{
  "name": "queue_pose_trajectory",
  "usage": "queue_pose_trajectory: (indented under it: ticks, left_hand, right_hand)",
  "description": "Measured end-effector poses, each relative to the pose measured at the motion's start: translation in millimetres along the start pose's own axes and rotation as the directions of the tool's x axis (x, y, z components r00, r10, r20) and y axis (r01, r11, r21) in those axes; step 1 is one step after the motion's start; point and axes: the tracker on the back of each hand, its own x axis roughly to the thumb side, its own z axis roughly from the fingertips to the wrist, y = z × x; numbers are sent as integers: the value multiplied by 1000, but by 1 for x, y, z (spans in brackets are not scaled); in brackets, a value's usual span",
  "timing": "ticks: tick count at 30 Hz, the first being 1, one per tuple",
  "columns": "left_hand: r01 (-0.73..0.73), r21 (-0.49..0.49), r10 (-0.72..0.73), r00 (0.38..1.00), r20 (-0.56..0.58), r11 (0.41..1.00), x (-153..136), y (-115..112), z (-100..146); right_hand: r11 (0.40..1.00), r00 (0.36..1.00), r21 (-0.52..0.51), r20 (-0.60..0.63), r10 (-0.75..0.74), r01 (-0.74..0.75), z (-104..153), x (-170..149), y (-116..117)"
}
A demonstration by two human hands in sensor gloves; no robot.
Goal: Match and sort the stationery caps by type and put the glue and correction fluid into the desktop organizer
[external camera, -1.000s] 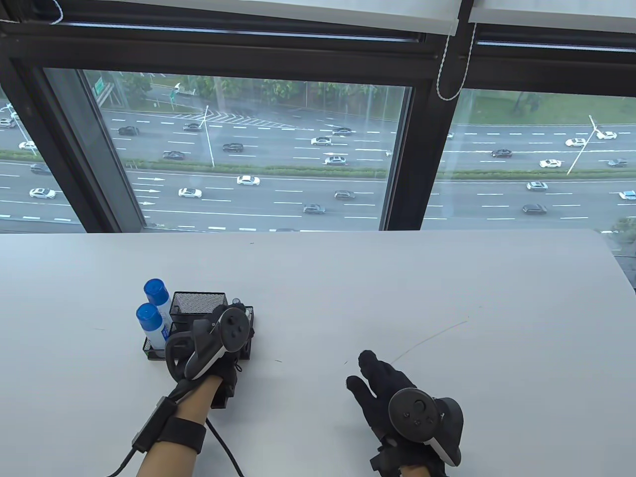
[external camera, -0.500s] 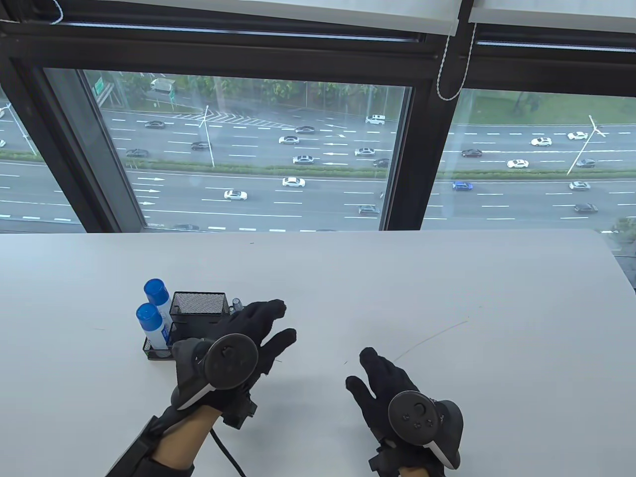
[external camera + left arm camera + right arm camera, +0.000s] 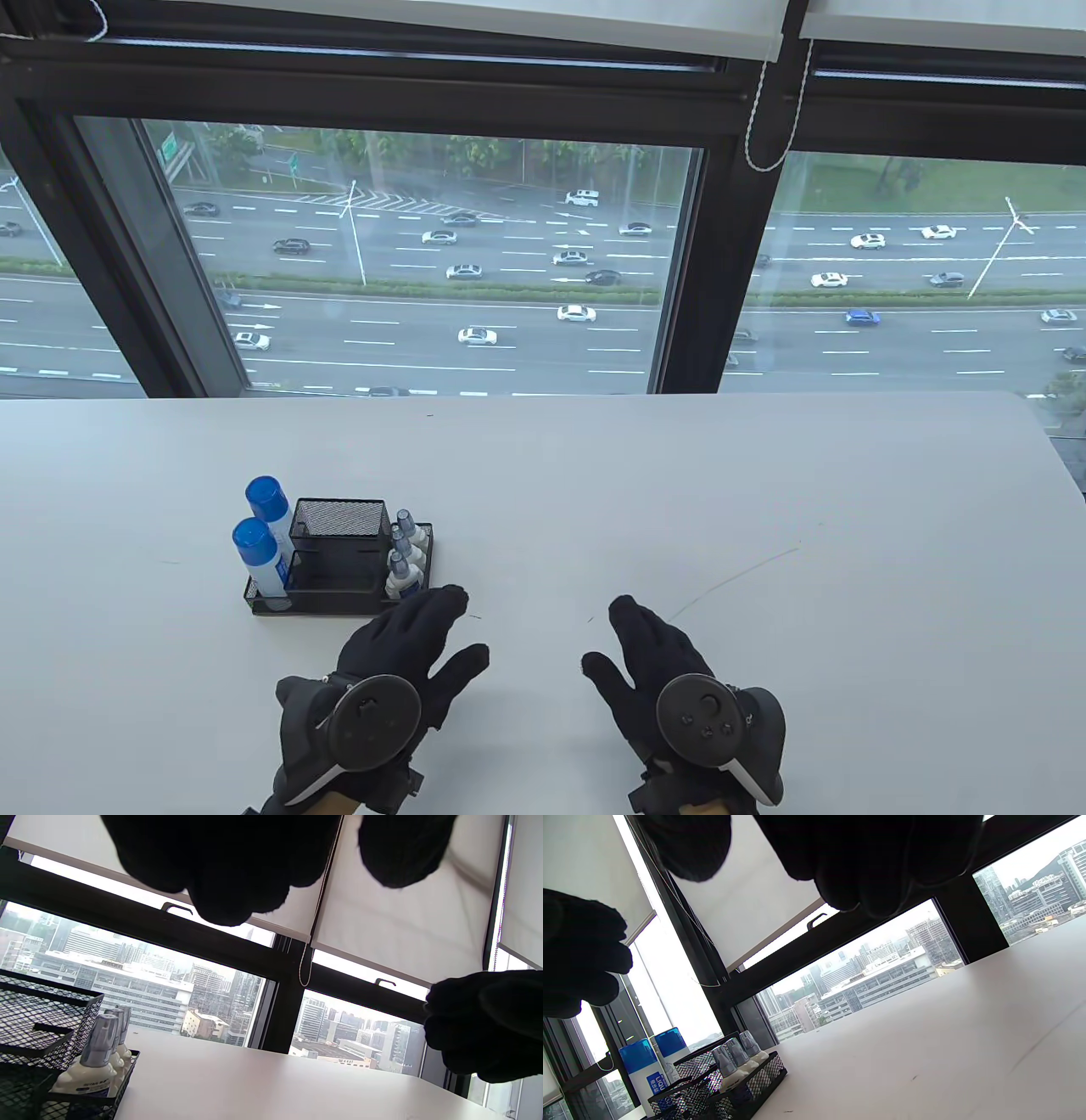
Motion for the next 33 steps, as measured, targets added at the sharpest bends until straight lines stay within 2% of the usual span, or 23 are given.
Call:
queue_pose_trajectory:
  ticks: [6,8,9,11,17,24,33]
  left_hand:
    - [9,27,-6,995,-95,1000,-22,-28,12]
    - [1,4,0,993,-120,1000,-29,-34,14]
    - [3,-11,-4,993,-122,1000,-31,-35,14]
    - [7,25,-3,990,-143,1000,-38,-31,18]
    - [38,3,-38,990,-137,999,-42,-32,25]
    - [39,-27,-41,994,-105,999,-33,-38,28]
    - [42,-48,-46,994,-96,998,-29,-41,26]
  right_hand:
    - [999,999,33,-24,22,-21,-2,-5,8]
    - [999,999,37,-25,29,-28,-2,-5,10]
    - [999,999,41,-25,32,-31,-2,-5,11]
    - [998,999,53,-24,39,-38,-2,-5,13]
    - [995,999,92,-21,33,-31,-3,-4,22]
    - [993,1000,118,-9,16,-14,-3,-2,26]
    - [995,1000,102,-25,-20,22,-3,-7,21]
